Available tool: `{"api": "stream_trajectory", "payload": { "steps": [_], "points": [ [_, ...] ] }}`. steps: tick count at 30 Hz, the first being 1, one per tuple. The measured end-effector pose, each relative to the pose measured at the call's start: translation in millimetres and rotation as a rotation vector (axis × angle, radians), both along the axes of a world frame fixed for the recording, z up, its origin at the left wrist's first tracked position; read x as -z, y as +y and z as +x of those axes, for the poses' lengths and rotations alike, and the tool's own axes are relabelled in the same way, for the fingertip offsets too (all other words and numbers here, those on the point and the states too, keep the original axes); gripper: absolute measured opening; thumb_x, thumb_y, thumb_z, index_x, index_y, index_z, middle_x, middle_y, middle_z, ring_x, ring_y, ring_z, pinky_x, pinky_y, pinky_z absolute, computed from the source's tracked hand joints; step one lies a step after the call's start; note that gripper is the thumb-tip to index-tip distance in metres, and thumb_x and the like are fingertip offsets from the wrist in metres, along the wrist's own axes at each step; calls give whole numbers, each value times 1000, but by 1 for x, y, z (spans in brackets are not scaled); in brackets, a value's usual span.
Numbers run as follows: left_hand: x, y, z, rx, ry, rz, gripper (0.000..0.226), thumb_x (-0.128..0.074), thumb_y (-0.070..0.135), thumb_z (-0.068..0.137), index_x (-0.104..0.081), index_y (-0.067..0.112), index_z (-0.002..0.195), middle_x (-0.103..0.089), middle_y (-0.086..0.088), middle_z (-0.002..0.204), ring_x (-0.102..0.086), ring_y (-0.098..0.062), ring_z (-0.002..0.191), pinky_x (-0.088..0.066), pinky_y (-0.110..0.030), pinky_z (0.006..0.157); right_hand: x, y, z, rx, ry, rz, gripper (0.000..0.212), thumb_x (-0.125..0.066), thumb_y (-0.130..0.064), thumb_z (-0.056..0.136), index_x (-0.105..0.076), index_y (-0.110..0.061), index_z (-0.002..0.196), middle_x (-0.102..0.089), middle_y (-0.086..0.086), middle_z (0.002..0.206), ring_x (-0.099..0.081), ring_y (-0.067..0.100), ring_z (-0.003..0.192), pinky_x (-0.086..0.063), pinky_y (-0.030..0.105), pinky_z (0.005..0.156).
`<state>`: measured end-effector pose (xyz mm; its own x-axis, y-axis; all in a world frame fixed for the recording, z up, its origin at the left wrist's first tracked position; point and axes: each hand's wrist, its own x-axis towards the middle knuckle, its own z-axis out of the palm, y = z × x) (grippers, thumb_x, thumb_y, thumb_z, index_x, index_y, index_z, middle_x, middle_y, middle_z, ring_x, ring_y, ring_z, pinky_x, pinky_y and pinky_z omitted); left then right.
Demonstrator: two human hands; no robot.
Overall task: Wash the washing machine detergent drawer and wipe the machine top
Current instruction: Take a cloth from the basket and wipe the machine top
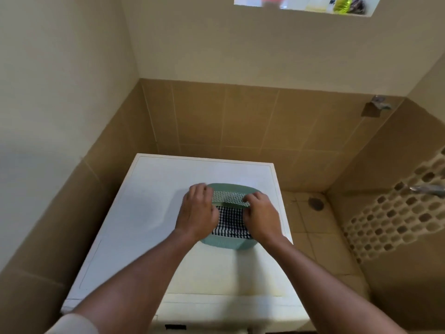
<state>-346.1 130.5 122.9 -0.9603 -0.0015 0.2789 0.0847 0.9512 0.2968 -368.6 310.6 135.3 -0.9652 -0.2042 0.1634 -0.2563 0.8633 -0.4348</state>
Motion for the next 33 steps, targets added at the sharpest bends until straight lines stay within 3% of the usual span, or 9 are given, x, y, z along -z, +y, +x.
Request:
{"api": "stream_trajectory", "payload": {
  "steps": [4, 8, 12, 17, 20, 24, 27, 30, 33],
  "points": [
    [-7, 30, -19, 180, -379, -55, 35, -52, 21, 90, -58, 11, 124, -52, -6, 129, -46, -25, 123, -44, -38, 102, 13, -17, -40, -284, -280, 350, 27, -54, -9, 88, -64, -12, 113, -66, 9, 114, -61, 29, 106, -54, 40, 87],
    [10, 50, -28, 65, -786, -33, 53, -56, 25, 88, -49, 12, 138, -39, -10, 148, -45, -36, 129, -42, -47, 108, 43, -18, -59, -419, -354, 523, 35, -49, -17, 92, -55, -13, 126, -63, 13, 121, -59, 34, 112, -52, 44, 92],
    [12, 55, -30, 0, -910, 91, 39, -57, 23, 85, -61, 14, 123, -58, -12, 130, -56, -33, 118, -48, -40, 101, 50, -19, -69, -417, -311, 553, 32, -48, -14, 92, -58, -10, 122, -62, 15, 121, -56, 35, 114, -51, 44, 90],
    [10, 56, -31, -142, -840, 167, 64, -59, 12, 83, -38, 7, 143, -41, -14, 145, -49, -33, 127, -45, -42, 105, 33, -25, -71, -410, -303, 554, 23, -51, -4, 88, -66, -4, 106, -68, 16, 111, -64, 32, 102, -55, 41, 87],
    [3, 58, -26, -158, -682, 79, 77, -60, 5, 84, -23, 13, 151, -35, -14, 144, -46, -34, 128, -47, -46, 101, 14, -26, -72, -471, -248, 526, 26, -51, -12, 91, -63, -6, 113, -58, 16, 120, -56, 34, 111, -50, 43, 94],
    [-23, 53, -16, -208, -289, 46, 34, -60, 19, 91, -58, 17, 124, -47, -9, 119, -49, -28, 115, -50, -41, 92, -41, -21, -66, -554, -159, 512, 22, -51, -8, 91, -64, -9, 108, -64, 10, 110, -65, 30, 97, -53, 38, 80],
    [-54, 41, -7, -142, -197, 152, 24, -68, 35, 84, -70, 16, 98, -55, -6, 105, -51, -25, 100, -47, -40, 87, -87, -10, -58, -589, -42, 429, 25, -56, -4, 82, -70, -14, 100, -67, 9, 99, -65, 31, 93, -51, 34, 73],
    [-93, 43, 13, -2, -110, 450, 18, -62, 27, 81, -57, 11, 78, -62, -7, 79, -56, -26, 75, -50, -44, 67, -115, 12, -40, -552, 93, 56, 32, -60, 1, 76, -69, -16, 101, -64, 6, 103, -62, 28, 96, -52, 38, 82],
    [-120, 60, 36, 52, -96, 612, 13, -58, 24, 82, -48, 16, 82, -63, -4, 76, -63, -23, 71, -51, -39, 59, -112, 41, 8, -216, 262, -482, 39, -74, -14, 81, -56, -14, 116, -60, 3, 119, -57, 17, 110, -48, 29, 93]
  ]
}}
